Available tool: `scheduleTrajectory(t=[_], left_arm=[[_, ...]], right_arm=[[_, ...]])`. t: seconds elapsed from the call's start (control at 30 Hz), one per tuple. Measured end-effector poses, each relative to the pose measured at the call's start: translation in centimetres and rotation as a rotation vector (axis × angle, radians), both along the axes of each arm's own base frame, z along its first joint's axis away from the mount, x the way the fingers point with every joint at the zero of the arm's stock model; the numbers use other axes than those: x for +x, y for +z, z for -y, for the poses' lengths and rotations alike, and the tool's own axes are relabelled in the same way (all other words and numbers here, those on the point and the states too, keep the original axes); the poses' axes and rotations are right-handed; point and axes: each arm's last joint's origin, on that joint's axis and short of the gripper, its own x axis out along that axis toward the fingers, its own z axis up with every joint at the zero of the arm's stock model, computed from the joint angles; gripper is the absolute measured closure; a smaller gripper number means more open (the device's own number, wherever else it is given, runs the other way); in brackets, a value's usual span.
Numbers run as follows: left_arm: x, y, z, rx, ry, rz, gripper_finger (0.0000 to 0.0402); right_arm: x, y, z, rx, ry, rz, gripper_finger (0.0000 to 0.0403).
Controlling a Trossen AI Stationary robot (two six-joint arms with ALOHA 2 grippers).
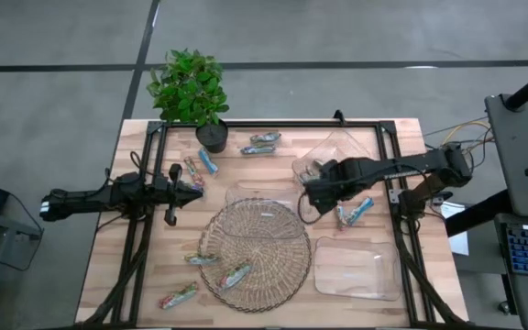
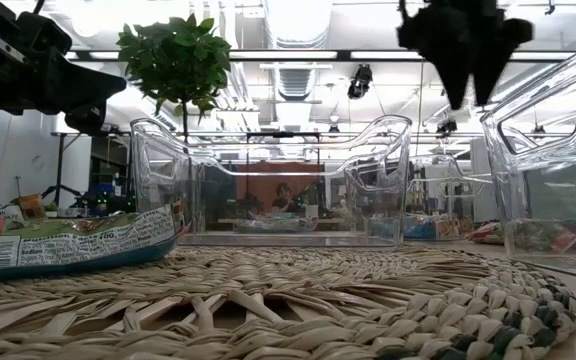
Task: Pick and place Granola Bars by type
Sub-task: Put the red granola bar into the bottom transparent bin
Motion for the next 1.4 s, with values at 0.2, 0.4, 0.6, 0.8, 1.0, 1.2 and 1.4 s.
scheduleTrajectory(t=[0.2,0.4,0.6,0.8,1.0,1.2,1.4], left_arm=[[0.0,0.0,0.0,0.0,0.0,0.0,0.0402],[0.0,0.0,0.0,0.0,0.0,0.0,0.0402],[0.0,0.0,0.0,0.0,0.0,0.0,0.0402],[0.0,0.0,0.0,0.0,0.0,0.0,0.0402],[0.0,0.0,0.0,0.0,0.0,0.0,0.0402],[0.0,0.0,0.0,0.0,0.0,0.0,0.0402],[0.0,0.0,0.0,0.0,0.0,0.0,0.0402]], right_arm=[[-2.5,-1.6,-2.3,-0.015,-0.008,0.011,0.0125],[-4.9,-2.9,-4.3,-0.001,0.029,0.088,0.0107],[-5.6,-5.1,-5.0,0.036,0.073,0.173,0.0105],[-5.8,-7.2,-4.9,0.035,0.077,0.172,0.0102],[-6.1,-8.7,-4.6,0.02,0.086,0.145,0.0101],[-5.3,-9.9,-4.3,0.05,0.11,0.223,0.0104],[-4.3,-11.1,-3.8,0.047,0.097,0.229,0.0104]])
